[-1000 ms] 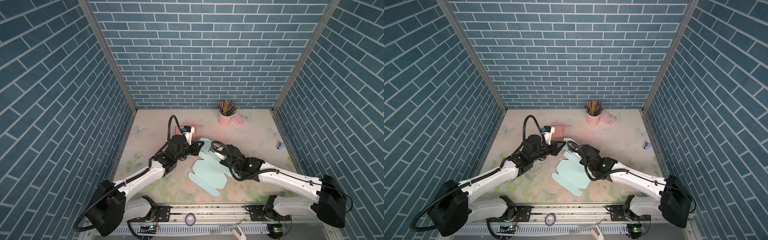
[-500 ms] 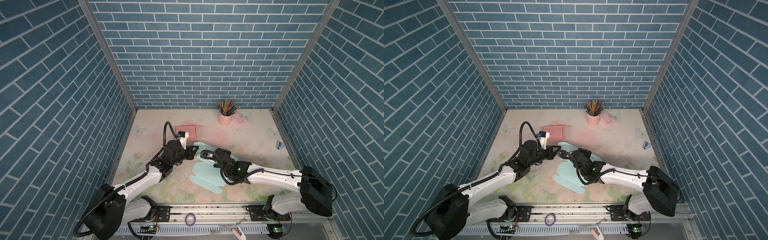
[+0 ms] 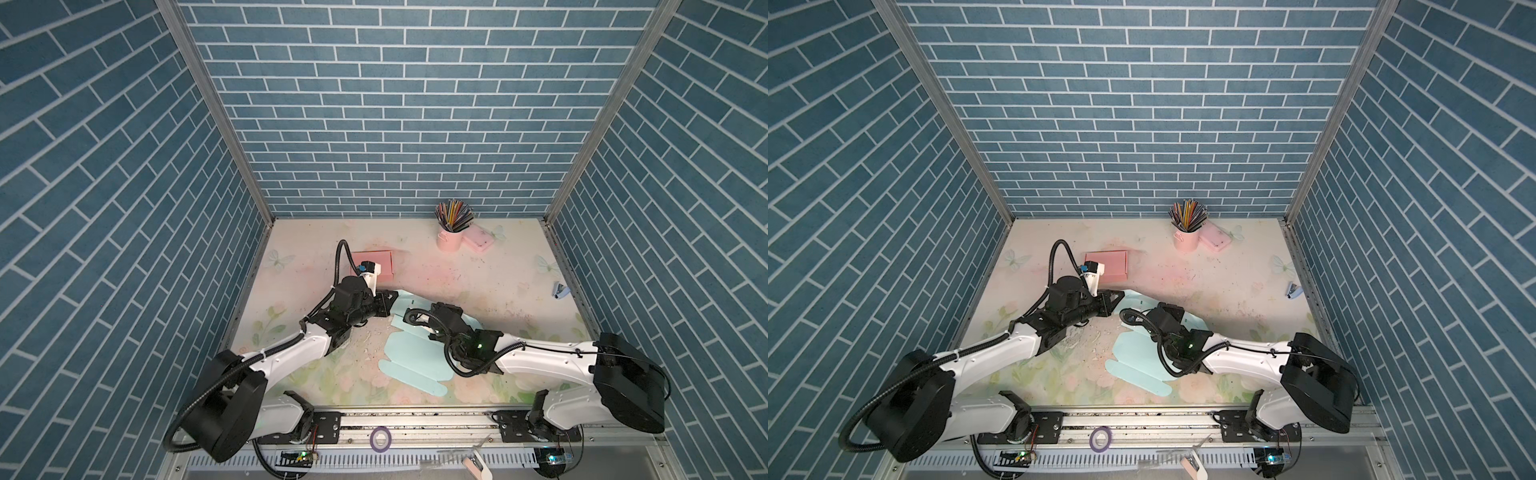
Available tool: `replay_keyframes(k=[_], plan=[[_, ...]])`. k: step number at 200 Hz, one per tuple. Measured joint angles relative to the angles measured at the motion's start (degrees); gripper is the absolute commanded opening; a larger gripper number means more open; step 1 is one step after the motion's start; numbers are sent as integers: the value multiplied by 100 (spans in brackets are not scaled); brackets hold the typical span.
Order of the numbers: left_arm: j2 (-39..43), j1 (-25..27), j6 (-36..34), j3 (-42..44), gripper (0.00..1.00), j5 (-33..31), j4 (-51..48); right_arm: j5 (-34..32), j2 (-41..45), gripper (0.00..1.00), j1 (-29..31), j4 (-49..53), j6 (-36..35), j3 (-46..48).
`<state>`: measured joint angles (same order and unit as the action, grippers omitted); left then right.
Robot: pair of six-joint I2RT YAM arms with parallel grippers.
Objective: Fold the paper box
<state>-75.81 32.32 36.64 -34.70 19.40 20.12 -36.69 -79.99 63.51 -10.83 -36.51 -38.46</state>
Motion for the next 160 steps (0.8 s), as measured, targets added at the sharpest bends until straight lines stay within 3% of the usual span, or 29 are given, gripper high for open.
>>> replay_keyframes(k=[48,117,160], plan=[[-457,96,111,-55,8,133,247,-11,0,0,17,-205,-2,94],[-761,717,310,-11,11,-70,638,-212,17,0,101,-407,-133,256],[-411,763,313,133,13,-203,446,-297,87,0,254,-586,-260,378]])
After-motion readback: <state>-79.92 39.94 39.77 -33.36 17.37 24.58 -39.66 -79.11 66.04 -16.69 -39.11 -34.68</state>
